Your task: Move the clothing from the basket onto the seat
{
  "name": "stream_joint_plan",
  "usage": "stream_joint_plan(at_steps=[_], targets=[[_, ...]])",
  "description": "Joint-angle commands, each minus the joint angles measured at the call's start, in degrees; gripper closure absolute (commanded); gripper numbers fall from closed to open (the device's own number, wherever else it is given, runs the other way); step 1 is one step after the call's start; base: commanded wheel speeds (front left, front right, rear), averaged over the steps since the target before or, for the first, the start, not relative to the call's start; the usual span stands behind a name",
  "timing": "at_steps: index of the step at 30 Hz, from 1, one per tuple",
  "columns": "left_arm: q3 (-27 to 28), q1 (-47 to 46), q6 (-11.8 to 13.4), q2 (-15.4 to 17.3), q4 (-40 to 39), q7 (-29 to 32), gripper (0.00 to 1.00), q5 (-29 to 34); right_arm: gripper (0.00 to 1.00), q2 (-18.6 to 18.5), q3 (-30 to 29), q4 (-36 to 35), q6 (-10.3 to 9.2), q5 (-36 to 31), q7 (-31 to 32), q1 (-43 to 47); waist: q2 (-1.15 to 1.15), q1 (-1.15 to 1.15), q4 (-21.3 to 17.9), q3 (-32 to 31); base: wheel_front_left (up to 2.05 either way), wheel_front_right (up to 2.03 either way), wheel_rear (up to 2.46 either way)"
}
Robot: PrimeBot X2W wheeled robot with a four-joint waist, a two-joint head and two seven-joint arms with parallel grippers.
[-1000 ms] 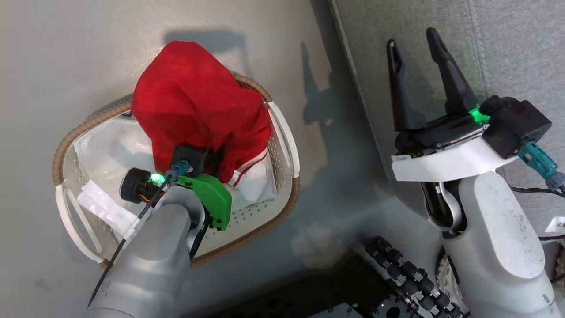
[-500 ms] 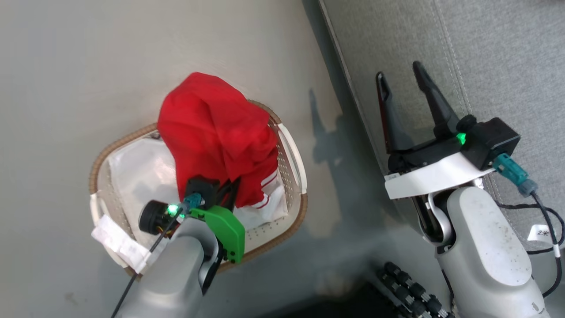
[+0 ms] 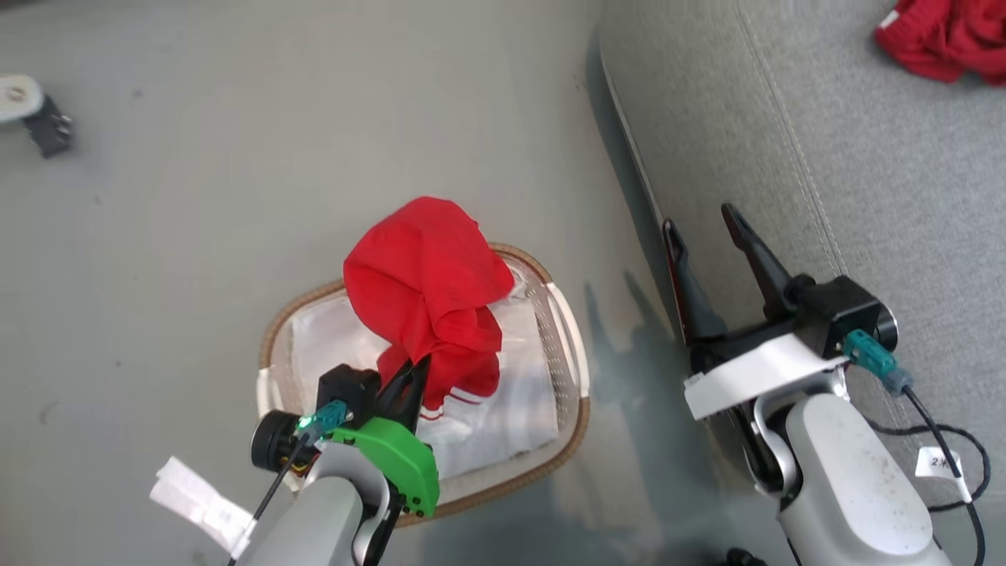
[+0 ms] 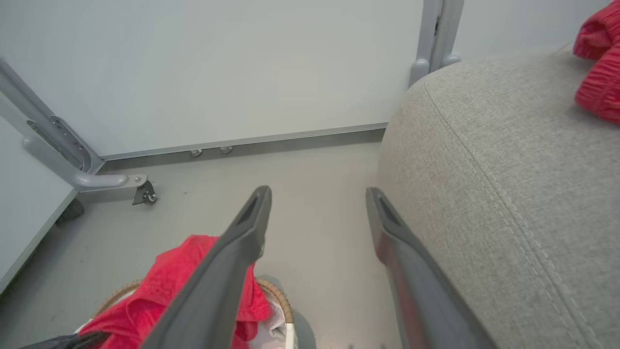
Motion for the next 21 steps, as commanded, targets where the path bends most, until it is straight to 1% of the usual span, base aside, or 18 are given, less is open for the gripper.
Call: stream_joint_plan(at_steps=[1,10,21], targets=[[0.95,1.73,-0.17,0.25,-1.36,-0.04,1.00,0.87,0.00,-0.23,-0.16,0.46,-0.08,-0.41,-0.26,1.26,0.00,0.00,4.56,-6.03,0.00,0.00,0.00],[7.19,8.78,-0.17,-0.09,-11.41,-0.04,1.00,3.36,0.00,-0.24,0.57,2.31,-0.08,0.11,-0.26,6.21,0.00,0.00,6.82,-13.81,0.00,0.00,0.00],[10.19,10.86,-0.17,-0.33,-23.94,-0.04,1.00,5.68,0.00,-0.23,1.52,3.90,-0.08,0.16,-0.25,10.49,0.00,0.00,8.41,-19.85,0.00,0.00,0.00]])
